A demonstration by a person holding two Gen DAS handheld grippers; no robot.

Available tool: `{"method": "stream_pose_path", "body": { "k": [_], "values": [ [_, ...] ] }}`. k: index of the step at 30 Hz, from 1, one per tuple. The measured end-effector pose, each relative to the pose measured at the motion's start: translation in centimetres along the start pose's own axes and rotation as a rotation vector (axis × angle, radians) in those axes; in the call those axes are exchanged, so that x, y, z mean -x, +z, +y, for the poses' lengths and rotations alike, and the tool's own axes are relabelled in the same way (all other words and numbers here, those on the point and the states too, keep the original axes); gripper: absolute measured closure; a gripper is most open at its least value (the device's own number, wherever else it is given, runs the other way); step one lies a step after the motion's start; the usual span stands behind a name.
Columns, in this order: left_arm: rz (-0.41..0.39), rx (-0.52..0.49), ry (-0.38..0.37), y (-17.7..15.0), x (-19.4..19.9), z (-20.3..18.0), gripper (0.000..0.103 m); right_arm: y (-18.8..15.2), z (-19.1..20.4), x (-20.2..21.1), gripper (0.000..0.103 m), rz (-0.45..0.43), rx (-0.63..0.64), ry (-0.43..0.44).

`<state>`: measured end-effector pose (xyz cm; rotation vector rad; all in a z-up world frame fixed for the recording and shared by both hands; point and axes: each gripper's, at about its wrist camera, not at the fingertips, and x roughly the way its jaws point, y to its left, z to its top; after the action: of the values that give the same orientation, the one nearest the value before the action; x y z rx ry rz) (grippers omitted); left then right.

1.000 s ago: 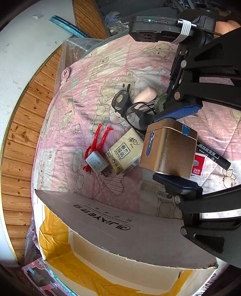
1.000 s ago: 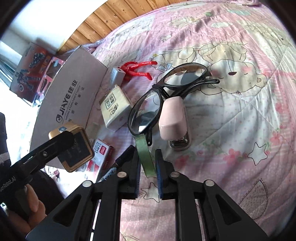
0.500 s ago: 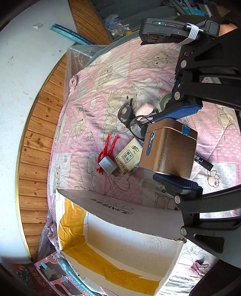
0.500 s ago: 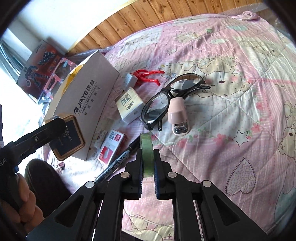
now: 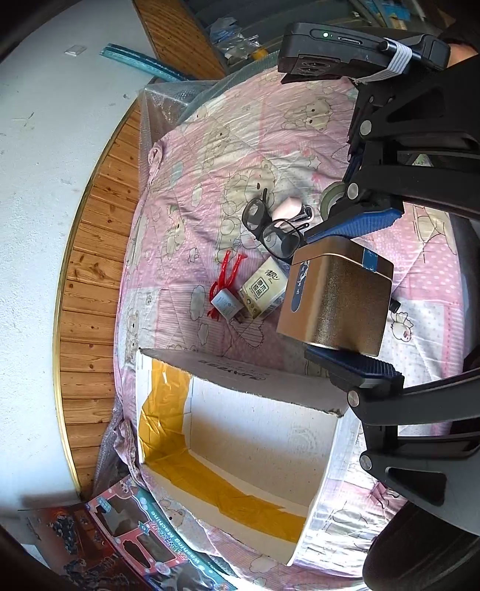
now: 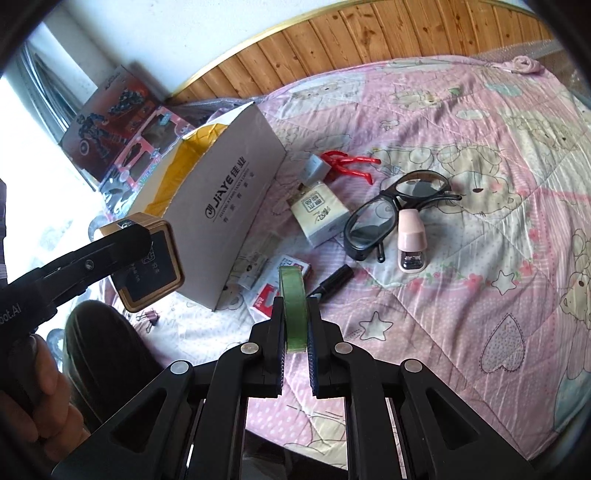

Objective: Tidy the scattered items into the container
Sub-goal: 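Lift and carry the gold cube and tape roll toward the cardboard box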

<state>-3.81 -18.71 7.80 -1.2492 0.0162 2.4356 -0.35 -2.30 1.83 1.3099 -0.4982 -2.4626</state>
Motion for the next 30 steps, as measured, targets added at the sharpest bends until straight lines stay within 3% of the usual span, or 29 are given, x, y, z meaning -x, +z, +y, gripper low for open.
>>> {"method": "stream_pose_path", "body": {
  "k": [30],
  "values": [
    [-0.064, 0.113, 0.024, 0.8, 3.4, 7.0, 0.047, 3.7, 8.5, 0.8, 0.092, -0.022, 0.125, 0.057]
  ]
}}
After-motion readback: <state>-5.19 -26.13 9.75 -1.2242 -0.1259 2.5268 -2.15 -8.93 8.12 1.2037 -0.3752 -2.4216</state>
